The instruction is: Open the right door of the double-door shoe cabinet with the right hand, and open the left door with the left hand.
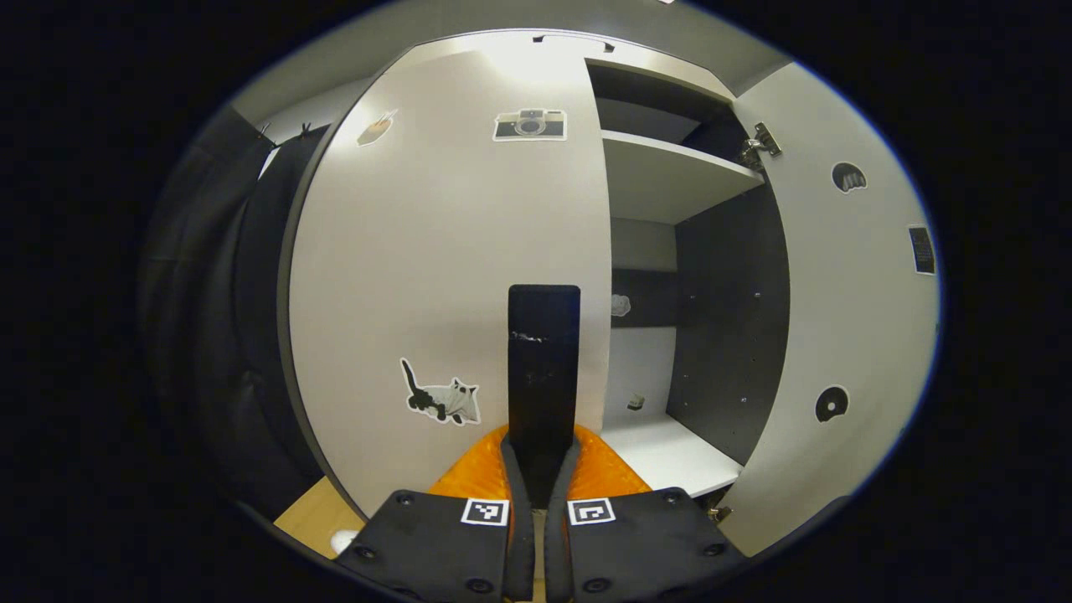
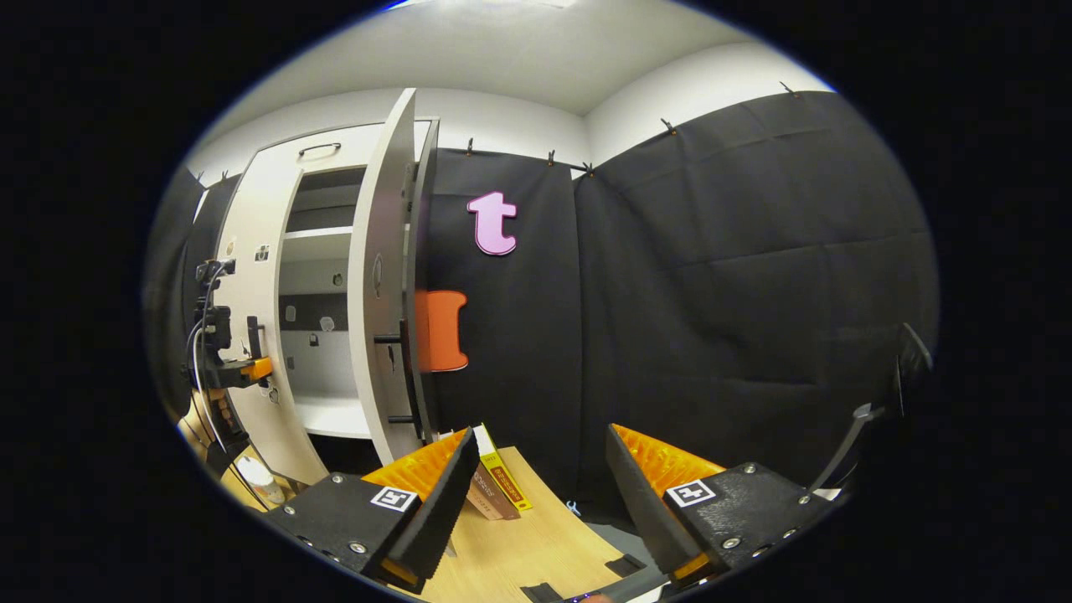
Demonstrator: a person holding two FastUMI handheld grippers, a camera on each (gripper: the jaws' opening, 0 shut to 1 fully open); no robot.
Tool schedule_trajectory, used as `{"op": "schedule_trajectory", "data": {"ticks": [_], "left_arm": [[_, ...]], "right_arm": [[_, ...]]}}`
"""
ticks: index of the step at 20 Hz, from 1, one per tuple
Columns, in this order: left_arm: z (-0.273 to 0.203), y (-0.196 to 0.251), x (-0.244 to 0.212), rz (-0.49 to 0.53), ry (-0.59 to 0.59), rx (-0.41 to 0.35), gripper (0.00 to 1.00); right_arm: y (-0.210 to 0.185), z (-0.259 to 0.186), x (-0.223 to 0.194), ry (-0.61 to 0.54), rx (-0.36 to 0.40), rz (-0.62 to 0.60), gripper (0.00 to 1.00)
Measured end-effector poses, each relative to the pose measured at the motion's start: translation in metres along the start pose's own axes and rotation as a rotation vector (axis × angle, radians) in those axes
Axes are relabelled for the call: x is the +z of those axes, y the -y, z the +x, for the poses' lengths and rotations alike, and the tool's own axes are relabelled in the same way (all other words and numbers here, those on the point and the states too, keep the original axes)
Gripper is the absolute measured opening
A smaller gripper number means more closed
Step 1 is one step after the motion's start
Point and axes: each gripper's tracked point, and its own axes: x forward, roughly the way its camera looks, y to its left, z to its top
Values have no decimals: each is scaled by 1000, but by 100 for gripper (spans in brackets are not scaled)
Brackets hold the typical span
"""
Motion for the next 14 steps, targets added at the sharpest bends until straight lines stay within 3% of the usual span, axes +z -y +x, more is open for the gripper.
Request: {"op": "schedule_trajectory", "data": {"ticks": [2, 3, 4, 5, 14], "left_arm": [[-4, -3, -1, -8, 3, -14, 12], [-6, -5, -2, -9, 4, -19, 12], [-6, -6, -3, -8, 4, -23, 12], [-6, -7, -3, -8, 3, -27, 12], [-20, -16, -5, -29, 9, -47, 12]], "right_arm": [[-6, -2, 2, 4, 8, 0, 97], [-8, -3, 2, 5, 11, 1, 92], [-10, -4, 2, 3, 15, -1, 97], [-11, -4, 3, 4, 17, -4, 92], [-23, -4, 8, 21, 30, -4, 92]]}}
